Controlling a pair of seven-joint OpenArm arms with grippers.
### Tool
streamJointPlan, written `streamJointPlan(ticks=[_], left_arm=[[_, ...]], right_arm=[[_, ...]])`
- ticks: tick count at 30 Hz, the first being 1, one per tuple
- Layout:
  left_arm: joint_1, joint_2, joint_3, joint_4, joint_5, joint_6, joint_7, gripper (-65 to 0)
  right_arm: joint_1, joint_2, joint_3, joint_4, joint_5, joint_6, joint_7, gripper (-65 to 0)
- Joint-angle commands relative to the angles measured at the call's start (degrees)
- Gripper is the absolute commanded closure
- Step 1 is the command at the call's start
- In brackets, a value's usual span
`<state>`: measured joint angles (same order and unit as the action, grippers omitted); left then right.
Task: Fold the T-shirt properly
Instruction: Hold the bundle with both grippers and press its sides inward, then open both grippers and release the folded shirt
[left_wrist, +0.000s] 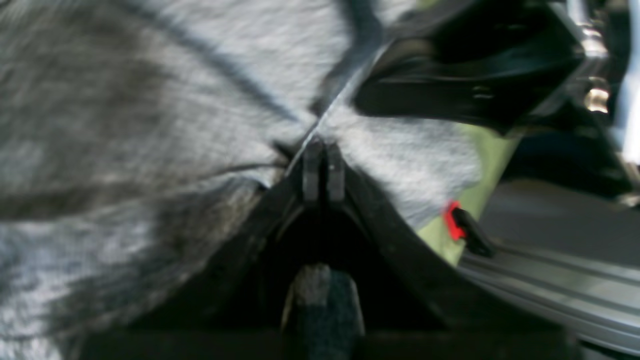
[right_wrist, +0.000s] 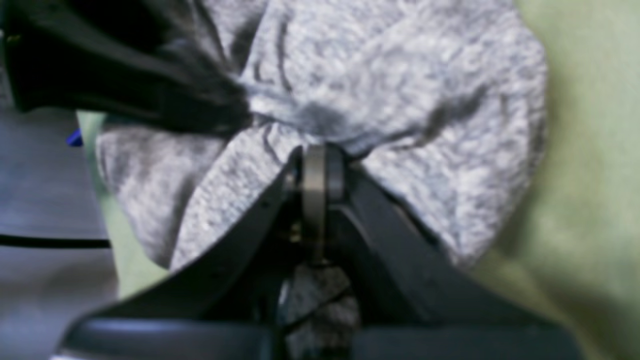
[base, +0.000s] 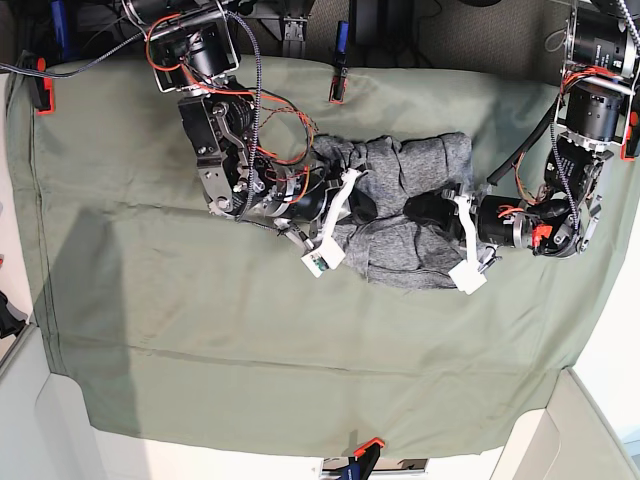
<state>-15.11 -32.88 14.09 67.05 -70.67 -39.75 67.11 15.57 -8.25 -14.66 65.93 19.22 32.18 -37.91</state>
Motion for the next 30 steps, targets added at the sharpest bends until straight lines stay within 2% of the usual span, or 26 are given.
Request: streamJointPlan(ticks=[1,3,6,8,11,15,24,26,30], left_arm=[[-1.36,-1.31,-0.52,-0.39,1.62,-0.25,-1.36,0.0],[-1.33,-2.08,-0.52,-1.84,3.50,-0.25,-2.64,0.0],[-1.38,-3.93,-0.55,-2.16,3.15,-0.25,-4.42,0.0],[-1.40,-5.27,-0.55,-2.10,2.75,-0.25,-6.36,0.0],[-1.36,-6.58,-0.55,-1.38,2.64,-0.25,-6.03,0.0],[-1.36,-8.55,-0.57,0.85,-0.96,-0.25,-2.01,0.0],[-1.31,-14.51,-0.57,9.94,-14.33,-0.25,10.78,0.0],[-0.96,-14.93,-0.57,11.58,-14.33,-0.25,12.89,0.0],[0.79,-15.98,-0.57,14.51,-14.33,-0.25,12.89,0.0]], right_arm=[[1.25,-0.11,-0.02,-0.11,-2.45,-0.79,0.52,0.0],[1.09,0.74,-0.02,-0.35,-3.65,-0.87,1.05,0.0],[1.25,2.67,0.04,-0.17,-3.06,-0.94,1.07,0.0],[1.18,3.74,0.07,0.63,-0.96,-0.94,0.96,0.0],[0.79,4.79,0.07,3.34,2.71,-0.90,-0.44,0.0],[0.74,4.98,0.07,9.33,5.03,-0.90,-4.61,0.0],[-0.28,6.91,0.07,21.05,11.28,-0.90,-9.73,0.0],[-1.90,7.32,0.07,22.88,11.32,-0.90,-9.70,0.0],[-5.97,8.44,0.07,27.08,11.43,-0.90,-11.08,0.0]])
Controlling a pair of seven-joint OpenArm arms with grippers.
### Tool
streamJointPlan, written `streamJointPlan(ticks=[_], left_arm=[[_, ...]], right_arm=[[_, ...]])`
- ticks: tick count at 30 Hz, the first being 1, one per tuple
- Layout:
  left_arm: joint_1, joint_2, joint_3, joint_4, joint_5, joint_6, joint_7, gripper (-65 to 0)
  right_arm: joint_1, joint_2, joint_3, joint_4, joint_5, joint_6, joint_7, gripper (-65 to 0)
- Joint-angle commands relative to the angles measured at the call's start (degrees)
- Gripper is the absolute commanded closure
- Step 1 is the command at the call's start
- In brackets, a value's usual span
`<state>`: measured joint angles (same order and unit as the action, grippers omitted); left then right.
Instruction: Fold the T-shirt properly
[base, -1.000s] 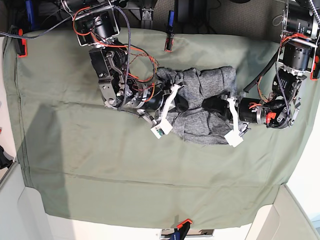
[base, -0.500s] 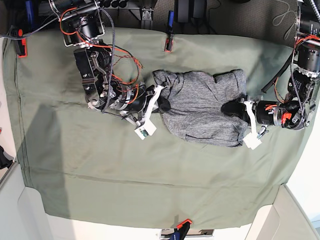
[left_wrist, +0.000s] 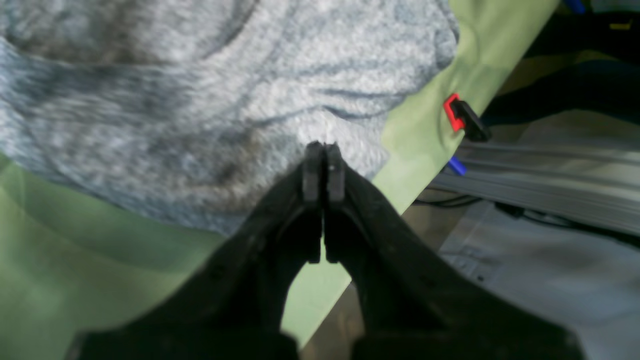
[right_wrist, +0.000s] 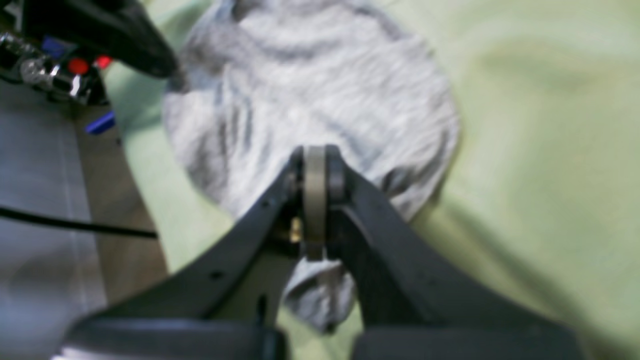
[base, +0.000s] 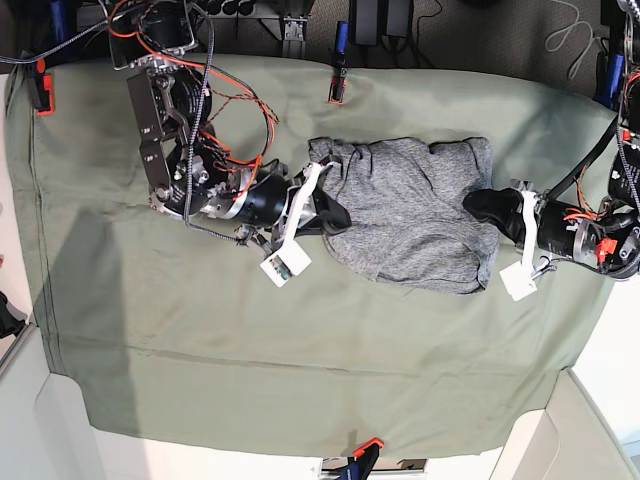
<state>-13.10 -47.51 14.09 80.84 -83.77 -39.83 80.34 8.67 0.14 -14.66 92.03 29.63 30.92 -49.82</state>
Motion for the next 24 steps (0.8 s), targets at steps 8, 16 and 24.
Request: streamJointPlan(ticks=[8,16,24], left_arm=[[8.50,-6.54,-0.74,4.79,-1.23,-0.17,-0.34,0.0],[24.17,-10.29,-4.83,11.17,-1.23,-0.17,-0.34,0.0],[39.71,-9.55,-5.90,14.05,-1.23,-0.17,-0.34,0.0]], right_arm=[[-9.20,8.72,4.07,8.87,2.80,0.37,0.24,0.0],[-21.62,16.00,12.94,14.69,7.10,0.39,-1.46,0.0],[-35.93,18.27,19.52,16.83,7.91,0.44,-1.84,0.0]])
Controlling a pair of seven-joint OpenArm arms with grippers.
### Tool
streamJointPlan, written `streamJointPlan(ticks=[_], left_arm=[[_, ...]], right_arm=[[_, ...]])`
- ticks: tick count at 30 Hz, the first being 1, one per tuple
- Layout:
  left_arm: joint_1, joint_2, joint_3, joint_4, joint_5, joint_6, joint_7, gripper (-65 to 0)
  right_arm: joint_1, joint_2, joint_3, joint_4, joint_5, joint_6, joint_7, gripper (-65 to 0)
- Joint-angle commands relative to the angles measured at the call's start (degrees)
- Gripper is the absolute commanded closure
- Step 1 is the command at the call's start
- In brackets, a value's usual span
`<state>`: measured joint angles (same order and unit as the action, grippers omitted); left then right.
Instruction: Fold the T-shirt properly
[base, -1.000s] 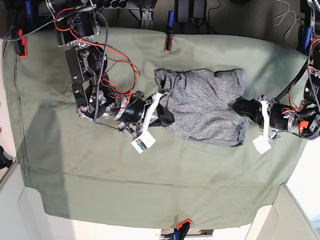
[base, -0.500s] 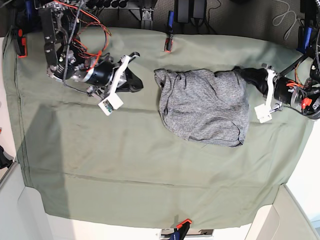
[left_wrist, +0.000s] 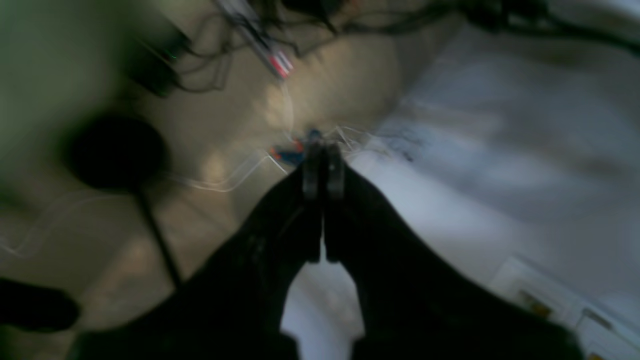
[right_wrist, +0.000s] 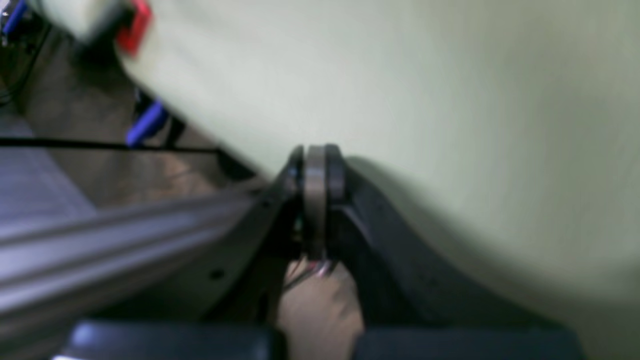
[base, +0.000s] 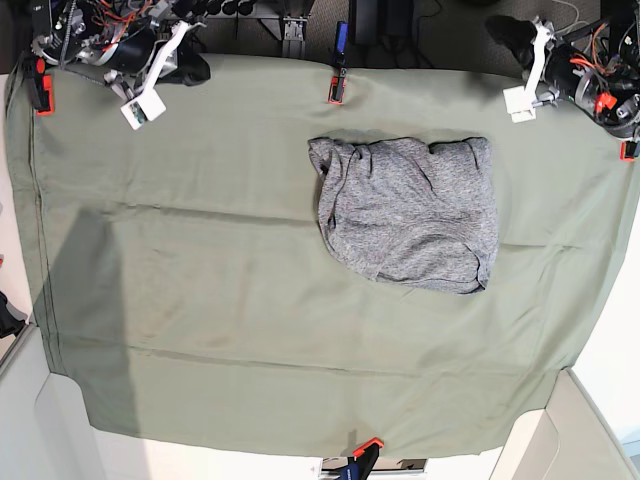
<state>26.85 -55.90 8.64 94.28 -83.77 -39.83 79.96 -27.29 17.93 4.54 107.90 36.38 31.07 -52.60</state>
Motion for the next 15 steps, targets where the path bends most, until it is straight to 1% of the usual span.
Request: streamJointPlan(ticks=[1,4,5,6,9,11,12,15], left_arm=[[1.55,-0.87,-0.46,0.61,-1.23,-0.17,0.04,0.0],[6.69,0.74,-0.46,0.59,-0.90,-0.17,0.04,0.0],[8.33,1.53,-0.35,0.59,1.20,-0.17,0.04,0.0],[9.90,2.40,-0.17,0.59,4.33,-0.17,0.02,0.0],[13.14,4.85,1.27,0.35,18.18,-0.17,-8.61,0.0],[14.10,6.03,3.65,-0.17,26.18,-0.17,-14.16,0.0],[14.16,6.58,5.29,-0.70,29.05,-0.17,-15.91,0.0],[13.92,8.81,11.52,-3.56,37.31,-0.17,-18.43,0.0]], right_arm=[[-1.31,0.50,0.57,0.96,1.16,0.28,0.94,0.0],[-5.05,0.48,0.70,0.87,1.11,0.28,1.09,0.0],[-6.23,0.48,0.70,0.66,1.03,0.35,1.38,0.0],[-7.34,0.48,0.70,0.13,0.61,0.48,1.75,0.0],[-9.53,0.46,0.63,-3.65,-0.96,0.44,3.67,0.0],[-9.70,0.46,0.57,-7.74,-1.03,0.42,4.20,0.0],[-9.68,0.44,0.57,-10.10,-1.03,0.42,4.20,0.0],[-9.18,0.46,0.57,-17.40,-1.73,0.33,4.17,0.0]])
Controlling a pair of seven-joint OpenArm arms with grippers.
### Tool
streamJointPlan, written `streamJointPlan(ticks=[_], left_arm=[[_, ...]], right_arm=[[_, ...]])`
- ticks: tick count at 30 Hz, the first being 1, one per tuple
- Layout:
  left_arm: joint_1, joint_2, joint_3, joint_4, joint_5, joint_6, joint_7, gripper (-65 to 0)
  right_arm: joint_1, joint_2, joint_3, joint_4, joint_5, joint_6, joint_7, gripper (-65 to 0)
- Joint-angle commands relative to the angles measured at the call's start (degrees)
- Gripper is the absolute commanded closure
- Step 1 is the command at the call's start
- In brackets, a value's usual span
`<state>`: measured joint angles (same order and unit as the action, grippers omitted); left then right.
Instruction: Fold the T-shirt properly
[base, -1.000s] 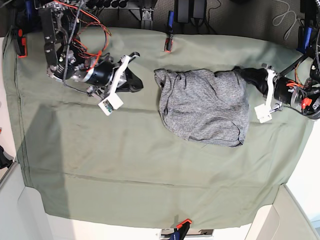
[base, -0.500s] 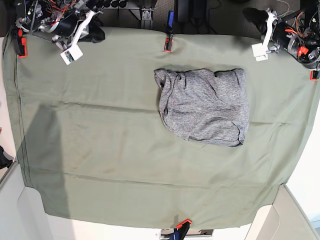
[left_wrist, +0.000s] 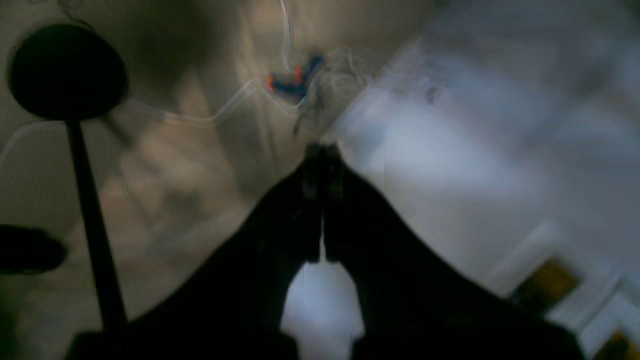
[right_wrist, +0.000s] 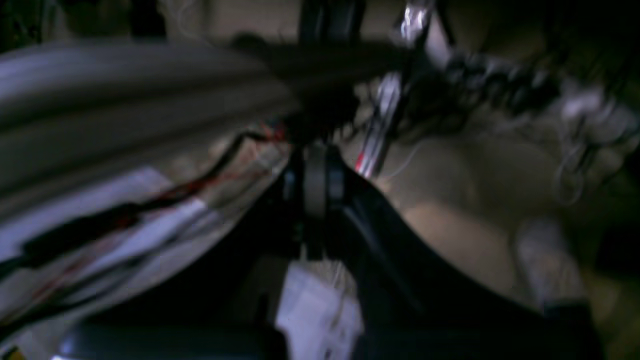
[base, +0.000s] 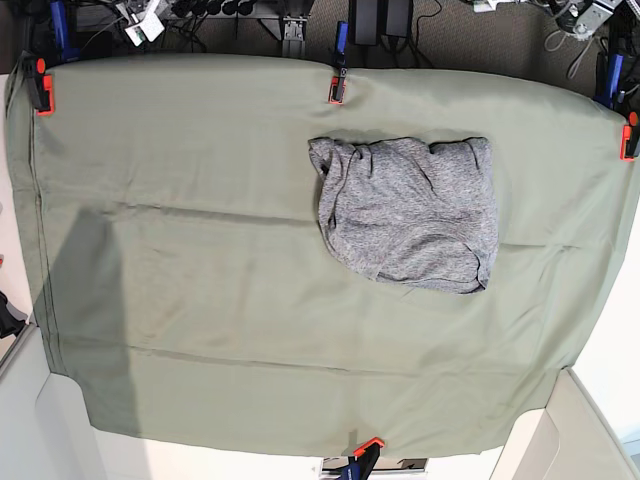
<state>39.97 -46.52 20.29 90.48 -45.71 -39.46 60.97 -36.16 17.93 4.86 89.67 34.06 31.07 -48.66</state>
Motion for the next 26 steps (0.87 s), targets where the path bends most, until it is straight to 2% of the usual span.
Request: streamJointPlan(ticks=[1,5,9,11,14,17,22,26], left_arm=[[0.79,0.35,1.90,-1.01,2.49,-0.54,-0.63,0.0],[-1.79,5.05,8.61,-7.78,13.42,-0.54,-5.44,0.0],[-7.34,10.05,11.37,-16.59,17.75,-0.54,-7.45,0.0],[-11.04,12.37,11.58,-21.57,18.58,-0.35,-7.43,0.0],[-16.61,15.52,11.56,-29.86,18.60,4.55,-8.28,0.0],[-21.49,19.76,11.58,-38.05,18.84,7.61,-9.73,0.0],[-27.06,27.58,11.58,-49.35,23.41,12.55,-12.74,0.0],[-28.72,32.02,11.56,-54.12,28.35,16.35,-14.36,0.0]], right_arm=[[0.07,0.46,0.24,-1.40,0.31,0.22,0.22,0.0],[2.64,0.46,0.24,-10.67,-1.68,-0.26,-1.27,0.0],[5.31,0.44,0.11,-19.41,-3.98,-2.05,-2.71,0.0],[6.86,0.37,-0.17,-23.02,-4.72,-4.28,-3.61,0.0],[9.79,-0.07,-0.66,-27.93,-7.52,-6.99,-4.26,0.0],[13.49,-0.92,-0.76,-32.83,-10.32,-8.00,-4.52,0.0],[19.69,-2.93,-0.76,-38.05,-10.49,-7.30,-6.23,0.0],[22.88,-4.81,-0.76,-38.23,-10.49,-6.14,-6.25,0.0]])
